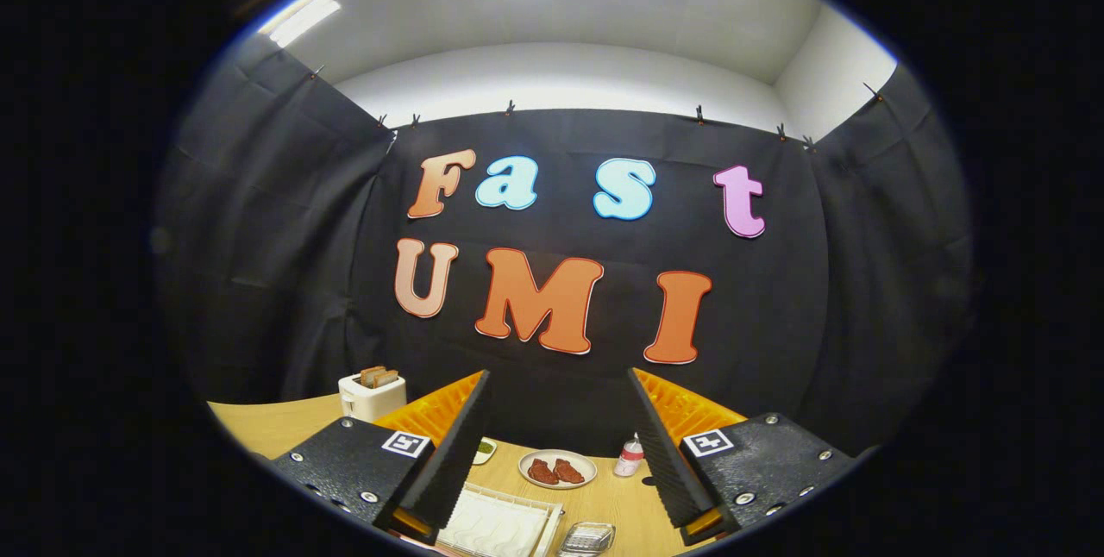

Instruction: Take the plate from the dish rack, then take the spoon from the basket and place it into the plate.

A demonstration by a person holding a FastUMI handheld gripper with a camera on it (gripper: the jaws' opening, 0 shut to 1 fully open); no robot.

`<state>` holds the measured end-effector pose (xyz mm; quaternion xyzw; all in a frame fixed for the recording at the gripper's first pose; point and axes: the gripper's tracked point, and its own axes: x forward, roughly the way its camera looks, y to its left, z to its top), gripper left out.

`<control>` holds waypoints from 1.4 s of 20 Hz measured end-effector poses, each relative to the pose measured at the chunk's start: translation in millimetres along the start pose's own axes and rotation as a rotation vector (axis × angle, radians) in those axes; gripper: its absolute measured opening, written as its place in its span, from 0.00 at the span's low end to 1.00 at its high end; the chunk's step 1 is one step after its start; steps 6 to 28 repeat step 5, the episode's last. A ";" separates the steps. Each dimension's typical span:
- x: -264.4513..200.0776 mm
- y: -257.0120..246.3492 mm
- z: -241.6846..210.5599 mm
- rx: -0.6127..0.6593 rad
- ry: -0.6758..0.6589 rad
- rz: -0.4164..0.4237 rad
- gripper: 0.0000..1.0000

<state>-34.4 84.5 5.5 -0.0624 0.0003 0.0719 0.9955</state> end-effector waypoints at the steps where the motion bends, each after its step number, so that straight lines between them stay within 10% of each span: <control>1: 0.4 -2.5 -0.1 0.002 0.000 -0.009 0.91; 28: 1.0 -9.4 -1.5 0.013 -0.006 -0.038 0.91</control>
